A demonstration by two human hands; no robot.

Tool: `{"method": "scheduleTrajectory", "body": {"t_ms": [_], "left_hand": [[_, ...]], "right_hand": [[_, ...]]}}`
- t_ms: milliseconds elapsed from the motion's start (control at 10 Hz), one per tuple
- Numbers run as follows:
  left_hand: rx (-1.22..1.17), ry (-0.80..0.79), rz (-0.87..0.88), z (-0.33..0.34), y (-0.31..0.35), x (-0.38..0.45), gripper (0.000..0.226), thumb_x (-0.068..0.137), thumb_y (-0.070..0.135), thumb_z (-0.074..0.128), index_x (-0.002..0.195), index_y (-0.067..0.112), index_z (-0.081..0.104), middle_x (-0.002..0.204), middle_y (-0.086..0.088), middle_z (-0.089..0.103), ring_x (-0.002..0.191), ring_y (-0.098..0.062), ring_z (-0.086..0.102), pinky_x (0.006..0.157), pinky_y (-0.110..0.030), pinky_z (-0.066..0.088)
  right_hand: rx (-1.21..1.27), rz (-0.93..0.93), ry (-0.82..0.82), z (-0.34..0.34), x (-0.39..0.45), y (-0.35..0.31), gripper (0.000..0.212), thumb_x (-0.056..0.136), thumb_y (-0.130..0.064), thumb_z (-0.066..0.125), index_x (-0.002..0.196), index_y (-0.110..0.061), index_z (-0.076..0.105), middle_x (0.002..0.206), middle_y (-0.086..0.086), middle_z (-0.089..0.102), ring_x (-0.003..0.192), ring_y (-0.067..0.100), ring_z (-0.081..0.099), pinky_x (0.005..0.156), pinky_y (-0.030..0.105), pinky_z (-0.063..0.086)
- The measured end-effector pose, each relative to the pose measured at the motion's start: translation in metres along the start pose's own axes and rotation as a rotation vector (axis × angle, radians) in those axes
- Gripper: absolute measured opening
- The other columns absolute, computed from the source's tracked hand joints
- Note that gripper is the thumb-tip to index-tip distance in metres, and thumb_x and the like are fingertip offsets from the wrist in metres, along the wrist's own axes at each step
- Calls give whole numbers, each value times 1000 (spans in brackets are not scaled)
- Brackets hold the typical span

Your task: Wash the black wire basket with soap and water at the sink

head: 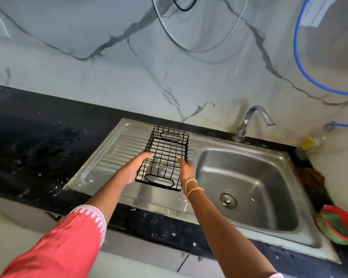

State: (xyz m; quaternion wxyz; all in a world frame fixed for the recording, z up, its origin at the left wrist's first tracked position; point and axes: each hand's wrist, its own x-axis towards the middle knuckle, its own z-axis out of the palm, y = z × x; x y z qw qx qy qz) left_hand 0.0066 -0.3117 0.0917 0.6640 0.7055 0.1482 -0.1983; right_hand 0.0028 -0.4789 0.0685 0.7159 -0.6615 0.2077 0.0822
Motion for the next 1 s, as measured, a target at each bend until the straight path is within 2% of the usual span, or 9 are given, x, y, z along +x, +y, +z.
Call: {"method": "scheduleTrajectory", "body": {"t_ms": [100,200,300,400,500,600,800,900,1000], "left_hand": [[13,-20,-32,-23,-3,13,7,93,35,48,97,30,49,153,-6,28,122,-14,38,99,-29,28],[62,-94,-42,-43,-12,30,20,95,37,44,112,28,47,155,-9,23,131,-17,28,110,-36,20],[50,-96,-48,-52,-16,38,6,97,31,41,101,28,45,148,-6,30,123,-14,35,102,-30,26],[61,-110,-32,-59,-29,53,5,98,28,41,102,29,44,118,7,42,101,-10,48,85,-19,41],[48,-132,-20,-62,-32,58,7,98,26,42,104,26,45,100,8,46,82,-2,45,70,-19,41],[22,-164,18,-68,-38,70,27,97,22,45,124,19,44,110,5,51,93,-7,49,78,-22,44],[120,-215,73,-73,-41,68,51,92,27,54,141,22,38,139,4,47,133,-19,38,110,-36,29],[172,-187,78,-75,-35,64,46,97,22,52,141,17,40,133,3,50,134,-21,40,98,-27,35],[394,-1,165,-77,-23,57,59,98,31,51,150,15,29,153,-5,35,141,-24,33,108,-32,31]], "right_hand": [[-17,-11,25,26,8,5,62,96,-26,50,149,-8,23,155,12,27,141,29,28,116,41,23],[-47,-4,42,46,16,10,63,98,-25,48,150,-10,18,156,11,23,142,29,25,115,39,21],[-78,2,58,55,21,15,62,98,-23,48,150,-9,18,156,13,23,141,30,27,113,37,24],[-85,21,89,63,24,25,63,98,-24,48,150,-8,16,156,13,21,142,29,26,113,37,25],[-94,16,101,65,25,27,64,98,-25,49,151,-8,16,156,13,21,142,29,26,113,37,25],[-143,4,122,67,28,29,63,98,-26,49,150,-8,18,156,13,22,142,28,26,113,36,24],[-195,-6,127,62,27,35,62,97,-32,51,149,-12,24,154,13,29,140,28,31,110,34,28],[-255,16,115,56,28,35,64,96,-42,49,148,-12,28,151,13,34,138,29,35,109,36,30],[-369,5,121,47,22,24,69,95,-54,41,147,-10,30,149,16,37,137,33,36,111,41,29]]}}
